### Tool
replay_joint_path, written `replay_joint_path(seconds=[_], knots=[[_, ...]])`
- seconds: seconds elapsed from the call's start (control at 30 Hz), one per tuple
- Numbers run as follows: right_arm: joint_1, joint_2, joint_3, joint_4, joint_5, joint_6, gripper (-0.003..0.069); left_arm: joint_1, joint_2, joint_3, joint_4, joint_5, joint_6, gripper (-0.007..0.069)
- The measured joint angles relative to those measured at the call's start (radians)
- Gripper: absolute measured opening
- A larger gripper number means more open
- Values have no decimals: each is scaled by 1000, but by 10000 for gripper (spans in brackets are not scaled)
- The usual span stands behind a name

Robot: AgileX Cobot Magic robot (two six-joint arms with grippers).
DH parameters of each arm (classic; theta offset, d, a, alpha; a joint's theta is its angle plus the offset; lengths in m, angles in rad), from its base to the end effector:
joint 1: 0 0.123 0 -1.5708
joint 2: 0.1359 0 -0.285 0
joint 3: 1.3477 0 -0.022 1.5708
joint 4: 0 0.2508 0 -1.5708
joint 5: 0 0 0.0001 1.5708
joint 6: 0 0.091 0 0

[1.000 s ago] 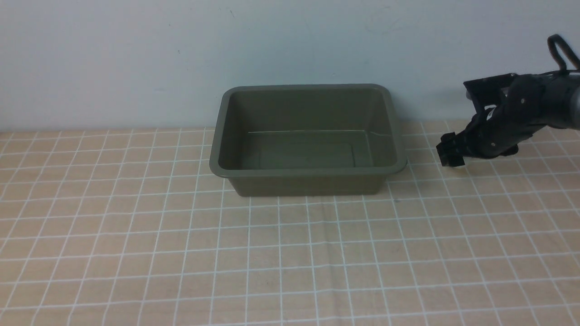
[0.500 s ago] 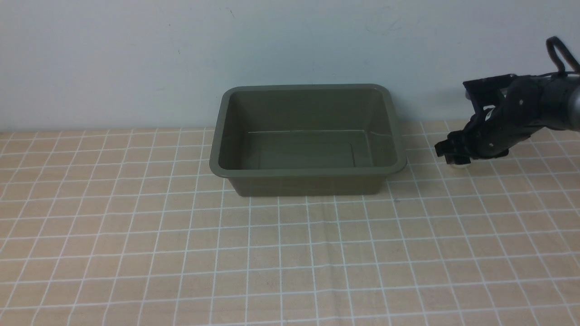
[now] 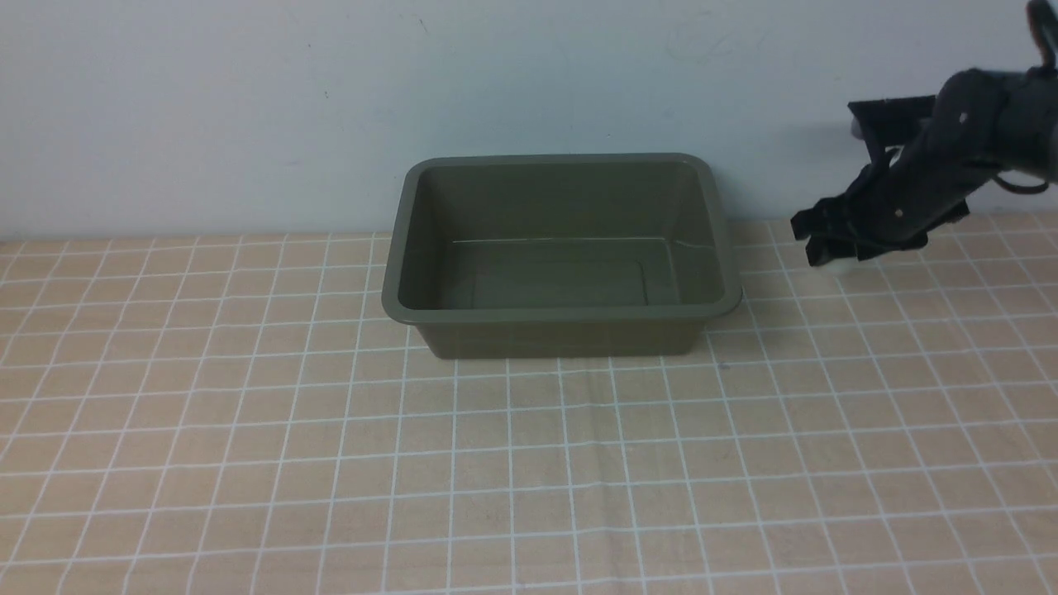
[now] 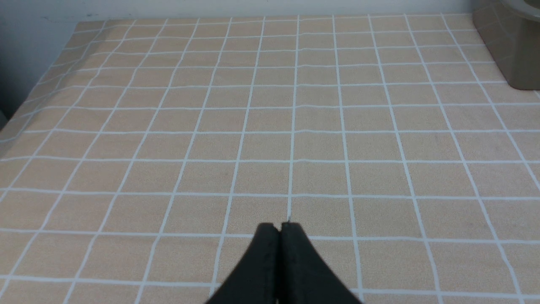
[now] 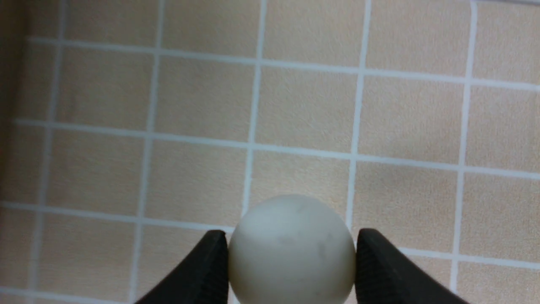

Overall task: Put the table tennis balls into the box on the light coffee tablecloth.
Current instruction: 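Reach for and grasp a ping pong ball on the table, then release the ping pong ball into the bin and lift the gripper away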

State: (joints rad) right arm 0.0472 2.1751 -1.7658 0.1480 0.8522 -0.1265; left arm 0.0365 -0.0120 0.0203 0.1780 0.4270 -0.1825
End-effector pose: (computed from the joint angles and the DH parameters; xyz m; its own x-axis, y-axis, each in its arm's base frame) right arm 0.4714 0.0324 0.1916 -0.9163 -0.0718 -0.3940 -0.1166 0.9890 0.0909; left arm 0.0507 0.0085 0.1694 -0.3331 -0.0323 -0.9423 -0.1122 0.9937 0.0056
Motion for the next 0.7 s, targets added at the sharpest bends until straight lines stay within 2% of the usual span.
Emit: replay_joint_path(seconds=[0.13,0.3,0.47,0.57,0.7], knots=[[0,0,-93,106,144,-1,351,0,0,0,0,0,0,-69],[0,0,-158,239,247,-37,351,0,0,0,0,0,0,-69],[0,0,-187,338,291,-54,351,0,0,0,0,0,0,-69],[3,0,-189,471,295,-112,351,0,0,0,0,0,0,-69],[31,0,-189,578,288,-189,351,0,0,0,0,0,0,-69]])
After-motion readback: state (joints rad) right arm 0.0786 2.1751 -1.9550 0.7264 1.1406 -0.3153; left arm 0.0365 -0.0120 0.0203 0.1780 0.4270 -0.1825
